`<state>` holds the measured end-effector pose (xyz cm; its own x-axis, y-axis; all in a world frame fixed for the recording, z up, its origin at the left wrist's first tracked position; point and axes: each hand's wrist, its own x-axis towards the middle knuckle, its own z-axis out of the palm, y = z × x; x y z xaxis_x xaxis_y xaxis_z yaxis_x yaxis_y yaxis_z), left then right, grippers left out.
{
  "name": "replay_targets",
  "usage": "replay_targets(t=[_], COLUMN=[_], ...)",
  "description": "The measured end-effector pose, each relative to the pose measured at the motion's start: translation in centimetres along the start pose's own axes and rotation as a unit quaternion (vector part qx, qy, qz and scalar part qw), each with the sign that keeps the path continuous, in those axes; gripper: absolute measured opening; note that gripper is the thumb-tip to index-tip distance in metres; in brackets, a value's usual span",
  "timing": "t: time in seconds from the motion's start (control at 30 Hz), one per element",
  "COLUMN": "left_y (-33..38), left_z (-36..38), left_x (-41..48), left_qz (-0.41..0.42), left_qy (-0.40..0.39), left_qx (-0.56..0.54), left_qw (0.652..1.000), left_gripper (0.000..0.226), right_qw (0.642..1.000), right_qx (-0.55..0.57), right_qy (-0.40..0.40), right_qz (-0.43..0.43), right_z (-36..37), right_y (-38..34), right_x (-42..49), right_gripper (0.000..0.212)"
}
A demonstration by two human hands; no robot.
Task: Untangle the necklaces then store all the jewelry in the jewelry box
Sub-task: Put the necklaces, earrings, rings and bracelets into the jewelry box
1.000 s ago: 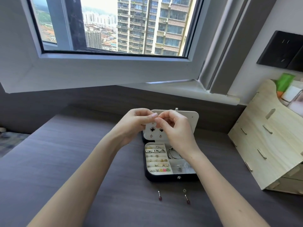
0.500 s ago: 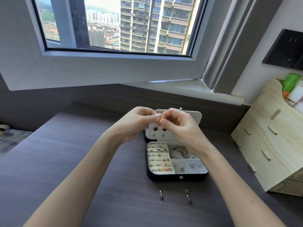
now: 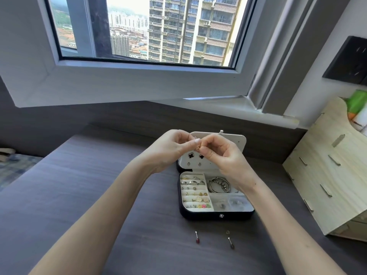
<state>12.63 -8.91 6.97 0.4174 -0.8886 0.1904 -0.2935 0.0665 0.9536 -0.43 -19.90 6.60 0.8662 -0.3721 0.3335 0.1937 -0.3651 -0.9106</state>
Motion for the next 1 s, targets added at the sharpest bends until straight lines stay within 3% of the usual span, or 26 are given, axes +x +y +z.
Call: replay_targets(t=[0.17,0.3,0.37,0.43,0.5,0.53,0.6,0.7,0.77,1.0], left_y=[-0.1,0.1,0.2,0.4,0.5,0.5,0.6,0.8,0.9,0.9], left_z=[0.1,-0.3,-0.4,-0.5,-0.4,-0.4,-0.3,-0.3,-0.3,-0.4], left_x=[0.1,-0.3,-0.4,-0.4,-0.4,-0.4,-0.5,-0.5,-0.6,-0.9], left_qz=[-0.01,-0.033,-0.038,-0.039,-0.042,-0.042,-0.041,-0.038,-0.038,-0.032], left_qy=[-0.004,-0.031,-0.039,-0.035,-0.026,-0.023,-0.022,-0.034,-0.045,-0.051], left_qx=[-0.025,-0.076,-0.077,-0.07,-0.064,-0.06,-0.049,-0.035,-0.029,0.01], left_qw=[1.0,0.996,0.996,0.996,0.997,0.997,0.998,0.998,0.998,0.998], left_gripper=[0.027,0.031,0.028,0.03,0.033,0.032,0.029,0.028,0.027,0.023], right_qw=[0.991,0.938,0.921,0.948,0.991,0.993,0.964,0.898,0.885,0.939], right_qx=[0.108,0.323,0.362,0.287,0.075,-0.041,-0.215,-0.371,-0.4,-0.317], right_qy=[0.074,0.051,0.047,0.063,0.097,0.113,0.132,0.119,0.089,0.002], right_qz=[0.03,0.113,0.137,0.123,0.057,0.009,-0.088,-0.204,-0.221,-0.137], right_z=[1.9,2.6,2.6,2.6,2.6,2.5,2.3,1.9,1.6,0.8], right_y=[0.4,0.1,-0.1,-0.4,-0.8,-0.9,-1.0,-1.1,-1.5,-2.9], right_x=[-0.6,-0.5,-0.4,-0.5,-0.8,-0.9,-0.9,-0.4,-0.2,0.1], right_gripper=[0.01,0.007,0.006,0.008,0.008,0.007,0.006,0.005,0.005,0.01])
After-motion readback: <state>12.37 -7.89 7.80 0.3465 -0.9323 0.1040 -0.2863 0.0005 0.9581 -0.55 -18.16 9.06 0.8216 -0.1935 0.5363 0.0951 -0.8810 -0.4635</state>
